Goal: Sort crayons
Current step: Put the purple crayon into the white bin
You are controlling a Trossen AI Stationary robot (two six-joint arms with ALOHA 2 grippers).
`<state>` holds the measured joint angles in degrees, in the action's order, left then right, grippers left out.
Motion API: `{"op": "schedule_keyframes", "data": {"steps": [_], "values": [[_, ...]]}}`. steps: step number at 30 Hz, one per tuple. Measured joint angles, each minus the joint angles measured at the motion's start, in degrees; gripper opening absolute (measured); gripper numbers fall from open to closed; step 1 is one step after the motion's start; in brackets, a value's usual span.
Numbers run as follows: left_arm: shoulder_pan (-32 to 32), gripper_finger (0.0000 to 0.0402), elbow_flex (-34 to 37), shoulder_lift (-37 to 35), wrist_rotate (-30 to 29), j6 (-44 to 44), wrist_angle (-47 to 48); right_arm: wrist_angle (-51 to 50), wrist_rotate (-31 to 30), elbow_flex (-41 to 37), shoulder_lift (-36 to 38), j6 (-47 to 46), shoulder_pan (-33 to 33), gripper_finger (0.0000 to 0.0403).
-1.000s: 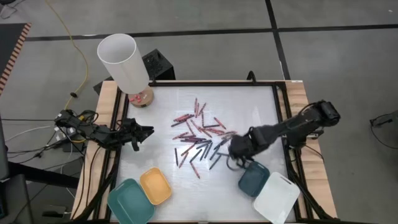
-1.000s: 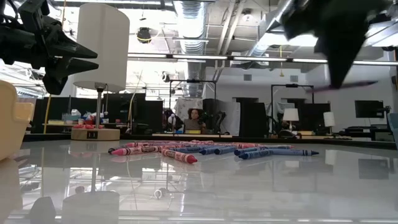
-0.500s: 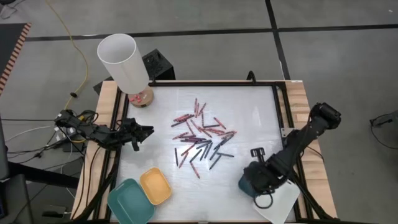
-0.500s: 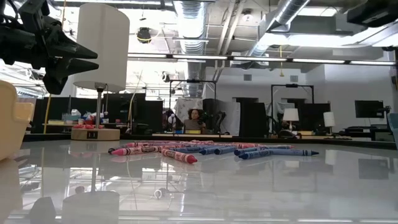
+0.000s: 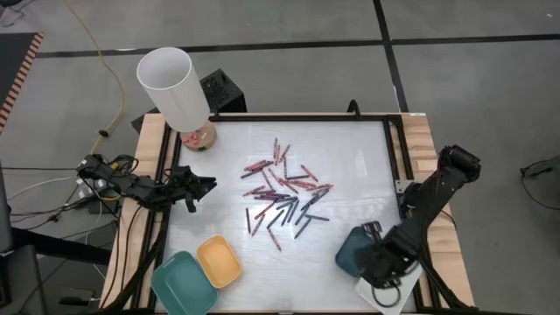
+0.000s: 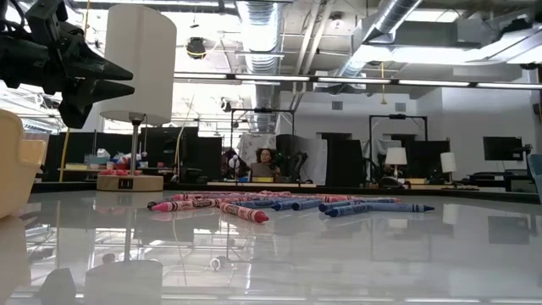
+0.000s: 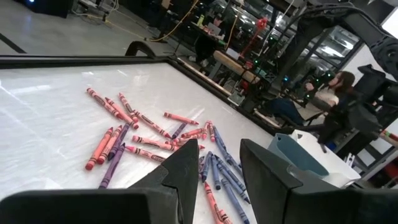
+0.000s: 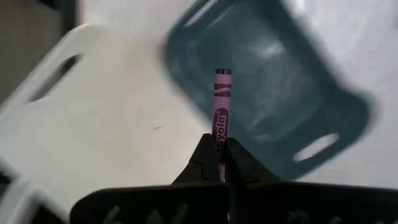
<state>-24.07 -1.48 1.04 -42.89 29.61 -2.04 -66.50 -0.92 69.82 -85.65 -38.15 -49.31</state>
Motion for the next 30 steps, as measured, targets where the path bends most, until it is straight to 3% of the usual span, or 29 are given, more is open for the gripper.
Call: {"op": "schedule_keyframes", "data": {"steps": [7, 14, 30], "values": [[0.0, 0.0108, 0.0, 0.0, 0.0, 0.0, 0.0, 1.37, 4.23, 0.0, 0.02, -9.67, -6.44, 0.0], [0.0, 0.0108, 0.02, 0.0, -0.02, 0.05, 0.0, 2.46, 4.16, 0.0, 0.04, -17.82, -11.16, 0.0], [-0.01, 0.0108, 0.02, -0.02, -0.02, 0.18, 0.0, 10.9, 1.12, -7.97, 0.07, -20.38, -9.67, 0.0]]}}
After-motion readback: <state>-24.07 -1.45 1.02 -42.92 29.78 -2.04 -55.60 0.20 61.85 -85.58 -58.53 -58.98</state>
